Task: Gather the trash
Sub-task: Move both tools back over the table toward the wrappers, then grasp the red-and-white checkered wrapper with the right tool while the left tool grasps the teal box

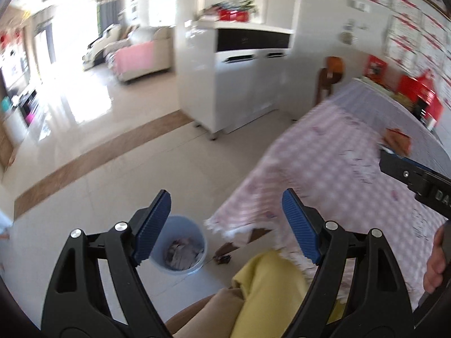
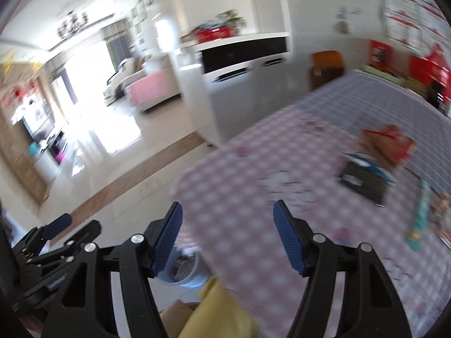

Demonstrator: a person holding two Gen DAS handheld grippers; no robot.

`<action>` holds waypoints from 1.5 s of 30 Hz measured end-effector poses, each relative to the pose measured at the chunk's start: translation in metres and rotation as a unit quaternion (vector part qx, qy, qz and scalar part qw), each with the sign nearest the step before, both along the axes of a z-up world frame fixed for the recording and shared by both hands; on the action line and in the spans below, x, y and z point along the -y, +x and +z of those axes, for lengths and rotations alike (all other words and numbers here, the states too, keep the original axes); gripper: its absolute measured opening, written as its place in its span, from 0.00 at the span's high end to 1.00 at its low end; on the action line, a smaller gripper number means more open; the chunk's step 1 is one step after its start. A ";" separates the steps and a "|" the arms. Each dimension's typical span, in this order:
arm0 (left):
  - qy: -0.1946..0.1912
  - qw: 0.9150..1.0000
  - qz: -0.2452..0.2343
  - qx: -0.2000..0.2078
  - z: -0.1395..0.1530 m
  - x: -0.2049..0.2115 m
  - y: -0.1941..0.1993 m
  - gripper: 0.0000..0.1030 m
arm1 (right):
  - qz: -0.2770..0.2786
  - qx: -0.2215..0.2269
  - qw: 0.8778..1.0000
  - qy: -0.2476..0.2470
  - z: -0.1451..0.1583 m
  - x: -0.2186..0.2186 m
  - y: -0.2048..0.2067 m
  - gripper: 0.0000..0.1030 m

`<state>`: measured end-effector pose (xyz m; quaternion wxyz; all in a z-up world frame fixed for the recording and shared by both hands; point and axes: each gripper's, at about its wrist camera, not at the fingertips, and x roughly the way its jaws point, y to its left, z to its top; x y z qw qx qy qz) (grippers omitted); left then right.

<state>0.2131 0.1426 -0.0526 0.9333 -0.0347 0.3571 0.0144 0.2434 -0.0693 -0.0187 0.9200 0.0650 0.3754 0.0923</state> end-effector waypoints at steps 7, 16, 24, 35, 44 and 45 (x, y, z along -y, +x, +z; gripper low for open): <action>0.013 0.997 -0.078 0.014 0.017 0.083 0.009 0.22 | -0.102 0.006 0.995 0.001 -0.002 0.100 -0.028 0.36; 0.030 0.987 -0.157 0.015 0.018 0.187 0.018 0.22 | -0.236 -0.001 0.972 -0.009 -0.015 0.221 -0.067 0.29; 0.033 0.970 -0.239 -0.006 0.008 0.276 0.029 0.22 | -0.321 -0.037 0.946 -0.025 -0.031 0.314 -0.094 0.20; 0.047 0.947 -0.311 -0.057 -0.021 0.360 0.043 0.21 | -0.343 -0.112 0.932 -0.025 -0.076 0.370 -0.086 0.20; 0.073 0.936 -0.332 -0.089 -0.043 0.405 0.072 0.20 | -0.304 -0.104 0.947 -0.026 -0.083 0.358 -0.069 0.20; 0.074 0.935 -0.333 -0.092 -0.045 0.407 0.077 0.20 | -0.295 -0.103 0.950 -0.028 -0.082 0.354 -0.066 0.20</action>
